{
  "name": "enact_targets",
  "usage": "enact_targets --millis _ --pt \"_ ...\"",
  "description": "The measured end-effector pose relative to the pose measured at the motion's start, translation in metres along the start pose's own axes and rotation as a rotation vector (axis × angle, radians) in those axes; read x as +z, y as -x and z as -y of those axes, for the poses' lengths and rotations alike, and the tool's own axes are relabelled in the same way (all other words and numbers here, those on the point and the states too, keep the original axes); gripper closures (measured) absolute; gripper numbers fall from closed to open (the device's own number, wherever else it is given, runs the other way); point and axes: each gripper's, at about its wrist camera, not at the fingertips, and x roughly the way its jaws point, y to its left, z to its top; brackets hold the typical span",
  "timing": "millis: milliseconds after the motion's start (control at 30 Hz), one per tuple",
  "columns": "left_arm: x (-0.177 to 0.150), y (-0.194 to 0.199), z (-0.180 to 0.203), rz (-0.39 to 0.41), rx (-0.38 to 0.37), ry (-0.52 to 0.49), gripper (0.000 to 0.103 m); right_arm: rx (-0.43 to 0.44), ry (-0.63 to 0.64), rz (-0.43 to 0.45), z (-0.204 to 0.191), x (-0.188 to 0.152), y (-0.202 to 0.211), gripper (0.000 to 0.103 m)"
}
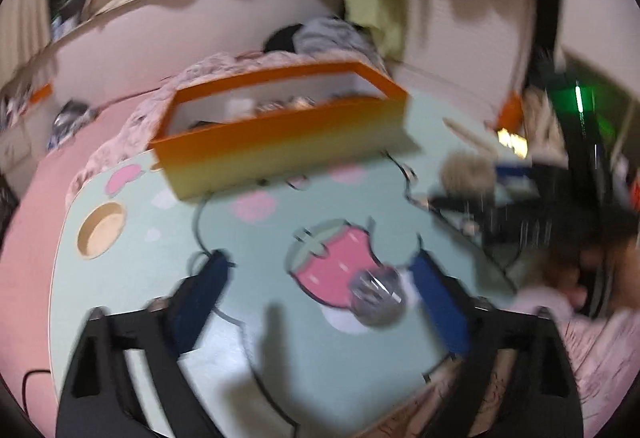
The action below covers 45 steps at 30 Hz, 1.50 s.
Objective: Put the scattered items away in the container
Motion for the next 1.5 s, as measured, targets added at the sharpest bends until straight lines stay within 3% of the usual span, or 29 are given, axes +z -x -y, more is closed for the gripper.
enact_targets --millis 100,167,200,233,433,567,700,733,767,800,867,967,1167,1500 --pt "-0.001 -0.017 0.012 -0.053 -0.005 -0.027 0.029 0.03 -0.052 0.024 0.01 0.0 0.006 0.002" --pt "-0.003 -0.021 0.017 -0.057 0.002 -0.051 0.039 0.03 -0.05 0.026 0.008 0.0 0.007 0.003" --pt "-0.004 -0.023 0.017 -0.059 -0.01 -0.054 0.062 0.031 -0.045 0.025 0.006 0.0 0.007 0.005" --pt "-0.003 -0.023 0.015 -0.052 -0.031 -0.043 0.072 0.032 -0.04 0.025 0.005 0.0 0.008 0.006" --pt "-0.004 -0.003 -0.02 0.004 -0.089 0.108 0.072 0.027 -0.006 0.017 0.001 0.001 0.006 0.02" --pt "-0.01 0.007 -0.039 0.02 -0.019 0.153 0.072 0.01 0.039 0.0 -0.006 0.003 0.002 0.027" --pt "-0.017 0.002 -0.048 0.001 -0.011 0.196 0.072 -0.051 0.08 -0.018 -0.013 0.005 -0.005 0.027" --pt "-0.018 -0.002 -0.048 -0.006 -0.008 0.198 0.072 -0.075 0.104 -0.025 -0.017 0.005 -0.007 0.032" --pt "-0.019 -0.005 -0.047 -0.012 -0.006 0.201 0.072 -0.096 0.137 -0.024 -0.022 0.004 -0.007 0.059" --pt "-0.02 -0.006 -0.045 -0.012 -0.003 0.201 0.072 -0.093 0.167 -0.021 -0.027 0.003 -0.006 0.067" --pt "-0.018 -0.009 -0.041 -0.01 -0.007 0.188 0.072 -0.039 0.23 0.004 -0.042 -0.002 0.002 0.067" --pt "-0.016 -0.006 -0.038 0.001 -0.008 0.181 0.072 -0.028 0.288 0.052 -0.055 -0.004 0.013 0.067" --pt "0.003 0.006 -0.034 0.045 -0.045 0.195 0.072 0.033 0.235 0.041 -0.05 0.008 0.019 0.067" --pt "0.035 0.014 -0.034 0.111 -0.033 0.202 0.072 0.086 0.209 0.099 -0.068 0.043 0.031 0.067"
